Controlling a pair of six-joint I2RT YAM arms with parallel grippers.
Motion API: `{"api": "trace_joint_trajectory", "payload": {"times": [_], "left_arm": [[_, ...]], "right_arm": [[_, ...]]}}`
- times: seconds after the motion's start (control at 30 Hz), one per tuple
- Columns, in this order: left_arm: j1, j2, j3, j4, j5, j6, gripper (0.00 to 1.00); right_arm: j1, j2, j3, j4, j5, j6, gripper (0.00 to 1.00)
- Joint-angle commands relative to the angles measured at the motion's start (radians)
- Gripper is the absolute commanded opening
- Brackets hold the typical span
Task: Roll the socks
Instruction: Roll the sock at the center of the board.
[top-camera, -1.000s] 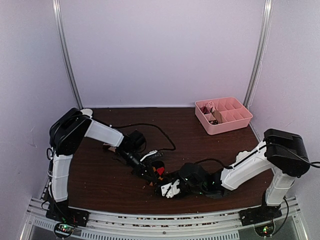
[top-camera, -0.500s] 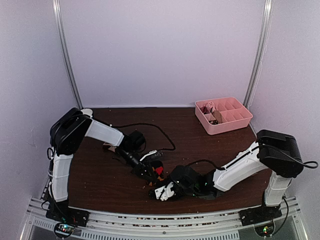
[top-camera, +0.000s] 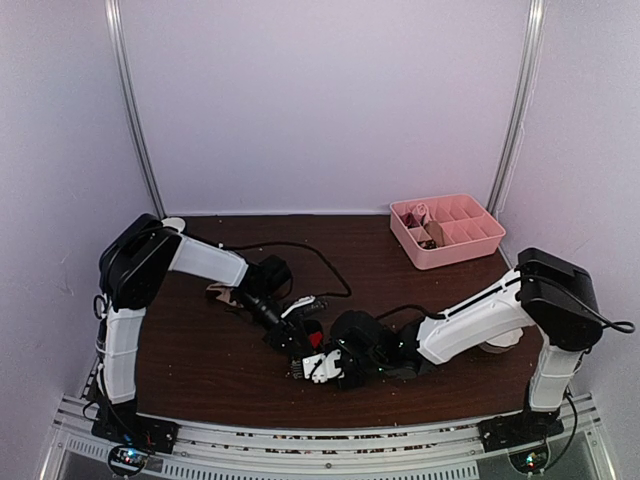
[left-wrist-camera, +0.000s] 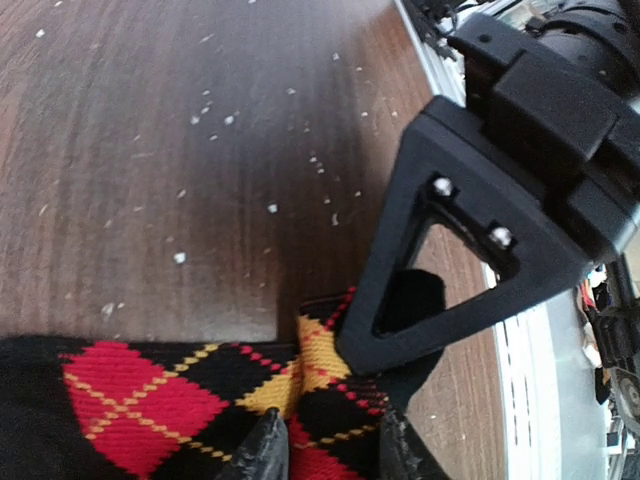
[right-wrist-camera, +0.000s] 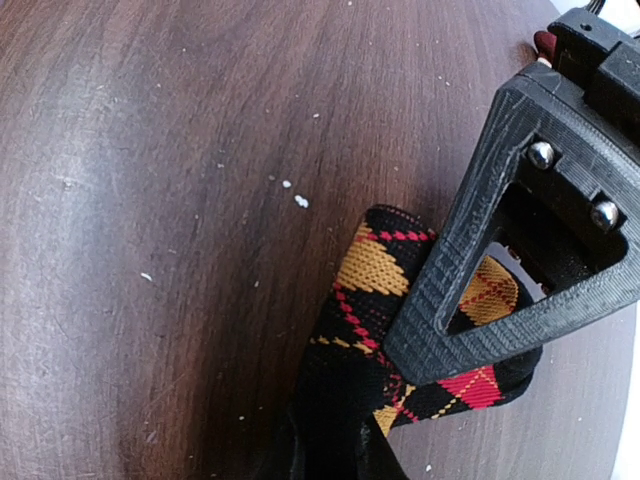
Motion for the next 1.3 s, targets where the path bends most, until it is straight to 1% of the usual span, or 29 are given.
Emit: {"api": "trace_joint_trajectory", "payload": {"times": [0.0,0.07,0.17,0.27,0.4,0.57,0.7,0.8,1.03,1.17,1.27], "left_arm": [[0.022,-0.034,0.028,-0.055,-0.13,-0.009,0.35],[0.03,-0.056,0.044,-0.079,-0.127,-0.002,0.39],[0.051,-0.091,0.049,-0.096,-0.124,-0.002,0.38],[0.076,-0.12,0.036,-0.095,-0.151,-0.006,0.36],[0.084,-0.133,0.0,-0.06,-0.236,0.0,0.3],[0.081,-0.076,0.008,-0.025,-0.278,-0.01,0.25],[0.058,0.001,0.065,-0.025,-0.305,-0.004,0.21],[0.042,0.025,0.103,-0.037,-0.295,-0.007,0.19],[0.009,0.03,0.065,-0.036,-0.255,0.01,0.16],[0.008,0.031,0.045,-0.034,-0.23,0.016,0.14],[0.008,0.03,0.05,-0.036,-0.231,0.014,0.14]], "right_arm": [[0.002,0.024,-0.012,-0.197,-0.076,0.063,0.0],[0.007,0.028,-0.008,-0.223,-0.078,0.065,0.0],[0.01,0.028,0.002,-0.249,-0.068,0.071,0.0],[0.01,0.034,0.018,-0.268,-0.055,0.076,0.0],[0.016,0.039,0.027,-0.266,-0.038,0.084,0.0],[0.02,0.042,0.049,-0.269,-0.021,0.094,0.0],[0.021,0.044,0.08,-0.294,-0.014,0.101,0.0],[0.021,0.052,0.111,-0.33,-0.023,0.115,0.0],[-0.001,0.073,0.159,-0.41,-0.121,0.194,0.0],[-0.041,0.103,0.184,-0.467,-0.228,0.263,0.0],[-0.081,0.142,0.221,-0.538,-0.341,0.321,0.0]]}}
